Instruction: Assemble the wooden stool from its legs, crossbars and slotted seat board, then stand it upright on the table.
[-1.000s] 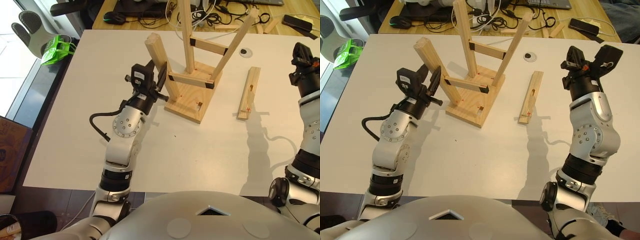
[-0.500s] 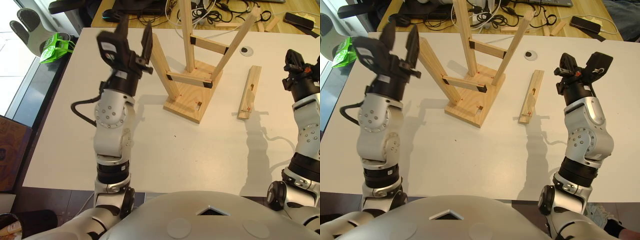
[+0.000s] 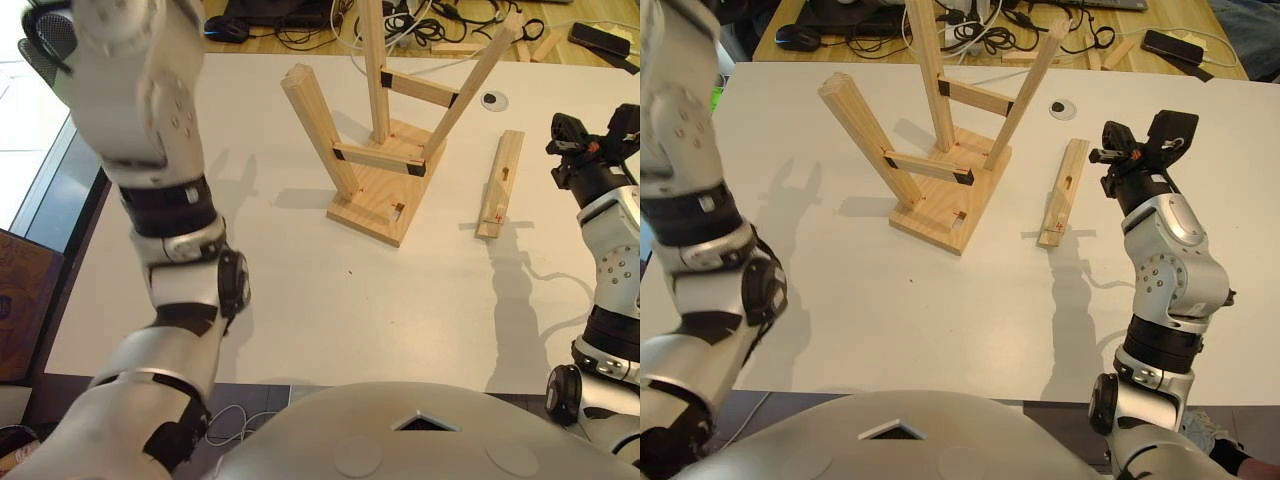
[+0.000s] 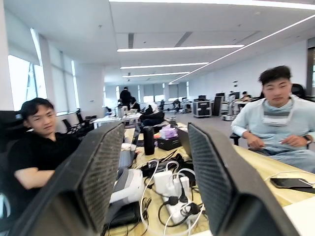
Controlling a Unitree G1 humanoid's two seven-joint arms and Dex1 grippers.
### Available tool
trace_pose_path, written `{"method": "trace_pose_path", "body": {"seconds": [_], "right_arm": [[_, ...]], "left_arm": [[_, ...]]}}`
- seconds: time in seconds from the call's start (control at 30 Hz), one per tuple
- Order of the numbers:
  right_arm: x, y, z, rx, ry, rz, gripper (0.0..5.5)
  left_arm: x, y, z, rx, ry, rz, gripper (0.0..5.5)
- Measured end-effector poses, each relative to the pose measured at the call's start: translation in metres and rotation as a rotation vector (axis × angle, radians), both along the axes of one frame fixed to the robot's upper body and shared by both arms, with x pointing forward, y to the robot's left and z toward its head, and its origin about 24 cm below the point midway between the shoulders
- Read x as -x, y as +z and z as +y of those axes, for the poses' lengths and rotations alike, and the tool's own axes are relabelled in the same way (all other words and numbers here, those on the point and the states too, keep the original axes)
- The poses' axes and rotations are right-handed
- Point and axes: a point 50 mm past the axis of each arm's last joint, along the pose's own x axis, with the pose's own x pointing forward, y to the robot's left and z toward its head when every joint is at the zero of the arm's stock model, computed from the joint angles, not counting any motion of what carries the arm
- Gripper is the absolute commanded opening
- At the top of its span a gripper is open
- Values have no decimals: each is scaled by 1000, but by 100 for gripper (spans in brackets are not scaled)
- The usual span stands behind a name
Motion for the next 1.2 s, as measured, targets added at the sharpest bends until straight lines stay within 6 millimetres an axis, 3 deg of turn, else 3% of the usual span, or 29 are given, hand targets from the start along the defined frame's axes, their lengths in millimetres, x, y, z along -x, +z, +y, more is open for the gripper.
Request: {"method": "trace_pose_path", "body": {"seconds": [0.07, 0.1, 0.27, 0.4, 0.63, 0.77, 0.83, 0.97, 1.1, 1.2], "right_arm": [[0, 0, 1, -1, 3, -4, 0], [0, 0, 2, -3, 4, -5, 0], [0, 0, 3, -5, 8, -10, 0], [-1, 1, 5, -5, 13, -13, 0], [-2, 3, 6, -5, 25, -20, 0], [1, -2, 2, 36, 42, 30, 0], [6, -14, 1, 92, 69, 136, 0], [25, -48, 2, 190, 138, 431, 0], [36, -56, -5, 295, 172, 596, 0], [48, -63, -19, 354, 176, 707, 52]], "left_arm": [[0, 6, -7, -20, -52, 13, 238], [-3, -6, -9, -47, -69, 80, 238], [-8, -106, -16, -162, -130, 482, 238], [-2, -113, -25, -204, -155, 478, 238], [1, -101, -35, -151, -150, 426, 238], [12, -33, -32, -40, -169, 184, 238], [17, -19, -25, 20, -151, 132, 238], [17, -10, 3, 153, -14, 82, 238], [16, -12, 10, 204, 40, 82, 238], [16, -21, 12, 230, 71, 106, 241]]}}
